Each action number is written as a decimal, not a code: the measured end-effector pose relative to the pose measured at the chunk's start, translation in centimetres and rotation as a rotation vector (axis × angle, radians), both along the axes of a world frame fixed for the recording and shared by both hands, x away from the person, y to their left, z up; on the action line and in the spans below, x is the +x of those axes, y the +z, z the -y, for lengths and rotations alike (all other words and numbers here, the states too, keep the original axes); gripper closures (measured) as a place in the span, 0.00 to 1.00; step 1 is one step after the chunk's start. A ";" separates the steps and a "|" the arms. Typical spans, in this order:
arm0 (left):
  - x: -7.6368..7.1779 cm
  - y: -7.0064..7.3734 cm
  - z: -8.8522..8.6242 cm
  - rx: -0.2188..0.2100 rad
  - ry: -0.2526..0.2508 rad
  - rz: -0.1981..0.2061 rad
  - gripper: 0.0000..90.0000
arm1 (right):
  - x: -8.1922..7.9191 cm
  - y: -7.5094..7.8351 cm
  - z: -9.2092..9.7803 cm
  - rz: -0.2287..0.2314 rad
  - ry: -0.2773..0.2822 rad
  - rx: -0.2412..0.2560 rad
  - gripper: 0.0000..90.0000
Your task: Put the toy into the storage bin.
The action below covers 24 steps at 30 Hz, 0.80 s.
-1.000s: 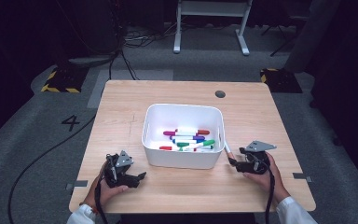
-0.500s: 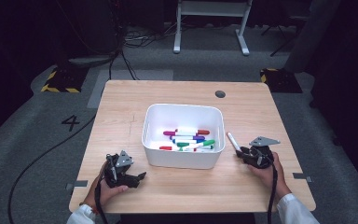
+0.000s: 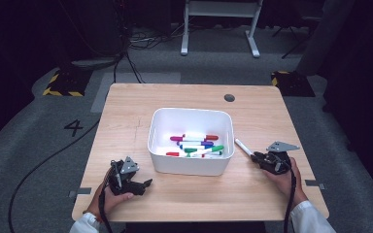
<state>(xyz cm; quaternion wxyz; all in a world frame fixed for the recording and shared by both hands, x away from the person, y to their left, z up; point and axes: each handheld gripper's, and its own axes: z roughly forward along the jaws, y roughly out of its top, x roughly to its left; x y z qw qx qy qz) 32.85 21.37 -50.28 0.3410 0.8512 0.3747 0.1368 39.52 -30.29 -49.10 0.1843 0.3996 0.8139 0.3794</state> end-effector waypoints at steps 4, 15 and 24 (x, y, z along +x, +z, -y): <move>0.0 0.0 0.0 0.001 0.001 -0.001 0.16 | 0.0 0.1 0.2 0.002 0.009 -0.013 0.84; 0.0 0.0 0.0 0.001 0.001 0.002 0.16 | -0.6 2.4 0.8 0.058 0.028 0.052 0.84; 0.0 0.0 0.0 0.000 0.001 0.001 0.16 | -1.2 8.5 0.2 0.177 0.098 0.081 0.84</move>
